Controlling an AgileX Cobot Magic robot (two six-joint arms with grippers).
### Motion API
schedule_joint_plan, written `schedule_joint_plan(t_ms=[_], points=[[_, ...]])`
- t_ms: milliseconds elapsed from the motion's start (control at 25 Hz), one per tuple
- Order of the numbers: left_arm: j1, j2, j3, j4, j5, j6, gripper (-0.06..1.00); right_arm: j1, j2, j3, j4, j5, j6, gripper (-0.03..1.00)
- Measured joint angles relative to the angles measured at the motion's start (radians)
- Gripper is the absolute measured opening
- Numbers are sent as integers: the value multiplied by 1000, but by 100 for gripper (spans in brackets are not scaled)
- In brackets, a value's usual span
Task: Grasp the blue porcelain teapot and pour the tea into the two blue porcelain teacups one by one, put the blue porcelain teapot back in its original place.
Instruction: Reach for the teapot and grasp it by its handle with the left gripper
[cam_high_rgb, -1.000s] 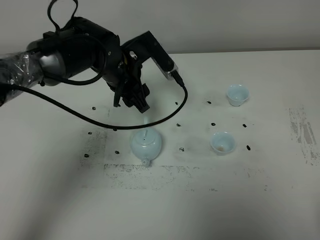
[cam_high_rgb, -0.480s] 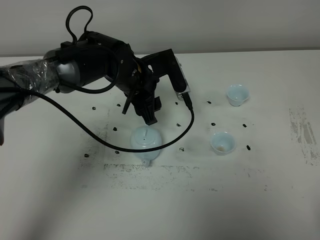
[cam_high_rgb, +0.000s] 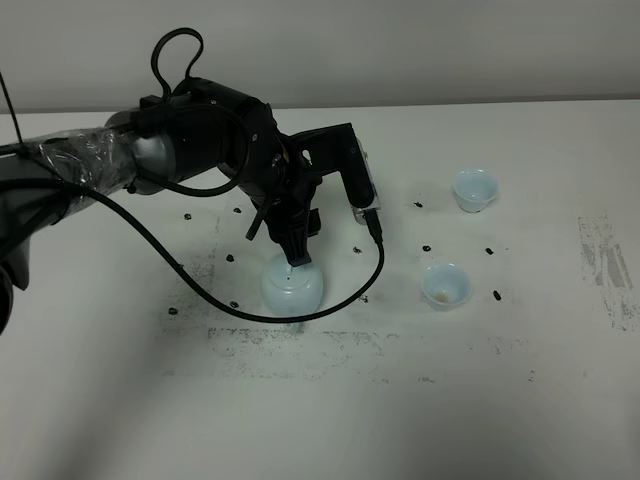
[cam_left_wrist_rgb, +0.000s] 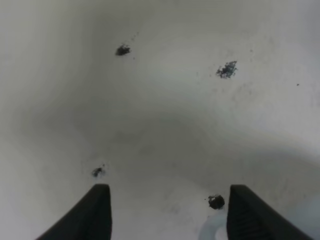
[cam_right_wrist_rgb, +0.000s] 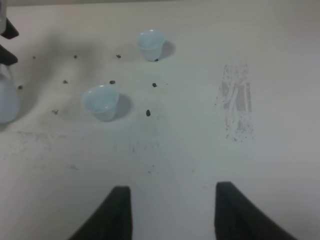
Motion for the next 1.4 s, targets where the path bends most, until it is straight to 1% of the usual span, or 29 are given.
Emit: schedule_joint_plan(t_ms=[240, 320, 440, 680, 800, 960, 1160, 1240, 1400], points=[[0, 6, 0, 0, 6, -11, 52, 0, 0, 0, 0, 0, 0, 41], [0, 6, 0, 19, 28, -37, 52, 0, 0, 0, 0, 0, 0, 41], [0, 6, 0, 64, 47, -100, 52, 0, 0, 0, 0, 0, 0, 41], [0, 8, 0, 190, 87, -269, 52, 0, 0, 0, 0, 0, 0, 41], [0, 8, 0, 220, 116, -339, 52, 0, 0, 0, 0, 0, 0, 41], [0, 8, 0, 225, 162, -412, 52, 0, 0, 0, 0, 0, 0, 41], [0, 8, 0, 230, 172, -527, 52, 0, 0, 0, 0, 0, 0, 41], [0, 8, 0, 230, 163, -557, 52, 0, 0, 0, 0, 0, 0, 41], [0, 8, 0, 239, 114, -609, 52, 0, 0, 0, 0, 0, 0, 41]])
